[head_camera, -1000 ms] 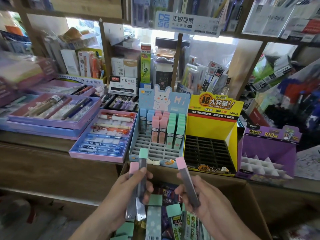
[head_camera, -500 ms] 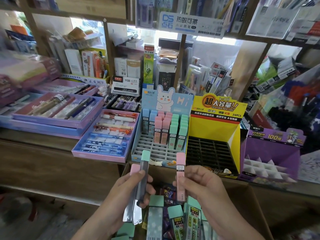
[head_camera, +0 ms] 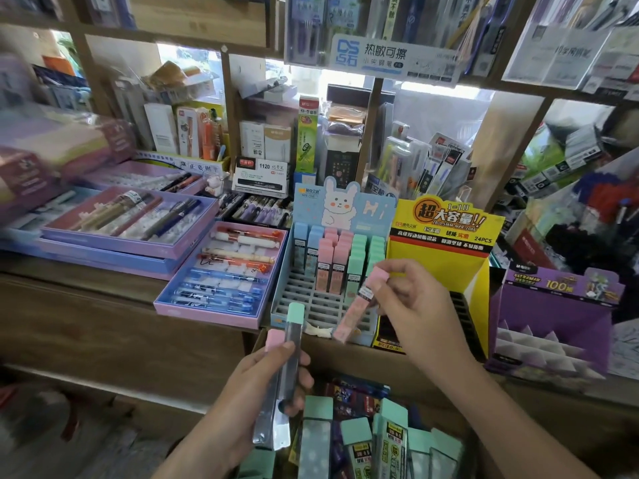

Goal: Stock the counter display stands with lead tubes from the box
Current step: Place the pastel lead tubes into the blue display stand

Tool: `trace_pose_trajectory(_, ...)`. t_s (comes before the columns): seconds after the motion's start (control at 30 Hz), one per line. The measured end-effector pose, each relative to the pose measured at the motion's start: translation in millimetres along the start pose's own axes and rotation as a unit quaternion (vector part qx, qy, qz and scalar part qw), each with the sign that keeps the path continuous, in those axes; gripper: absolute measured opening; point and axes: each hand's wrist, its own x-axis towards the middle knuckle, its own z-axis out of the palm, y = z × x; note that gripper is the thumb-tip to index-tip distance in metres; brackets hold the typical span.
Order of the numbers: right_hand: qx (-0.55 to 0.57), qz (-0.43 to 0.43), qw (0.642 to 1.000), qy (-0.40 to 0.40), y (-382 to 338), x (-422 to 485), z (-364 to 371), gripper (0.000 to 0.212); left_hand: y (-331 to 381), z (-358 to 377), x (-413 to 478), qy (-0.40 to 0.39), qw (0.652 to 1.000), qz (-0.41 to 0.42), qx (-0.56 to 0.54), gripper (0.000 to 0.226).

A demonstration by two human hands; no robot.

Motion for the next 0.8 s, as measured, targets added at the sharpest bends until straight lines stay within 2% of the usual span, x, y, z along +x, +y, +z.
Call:
trace_pose_trajectory(0.13,-0.034,-0.036,0.999,0.01,-9,24,5,0.004,2,1,-1,0.002,1.0,0.001,-0.003,0.041)
trace_pose_trajectory(0.23,-0.074,-0.041,0.996,0.012,-12,40,8,0.009,3,0,-1,0.0,1.0,0.002,-0.006,0.042)
trace_pose_trajectory(0.3,-0.075,-0.035,0.997,-0.001,-15,49,11,0.011,2,0,0,0.001,1.0,0.005,-0.009,0.043)
trace_pose_trajectory(0.63,-0.231,-0.087,0.968,-0.045,-18,68,13,0.009,0,-7,2,-0.015,1.0,0.0,-0.019,0.039)
trace_pose_trajectory(0.8,-0.254,-0.105,0.959,-0.066,-20,73,15,0.016,0,-7,3,-0.016,1.0,-0.001,-0.014,0.04)
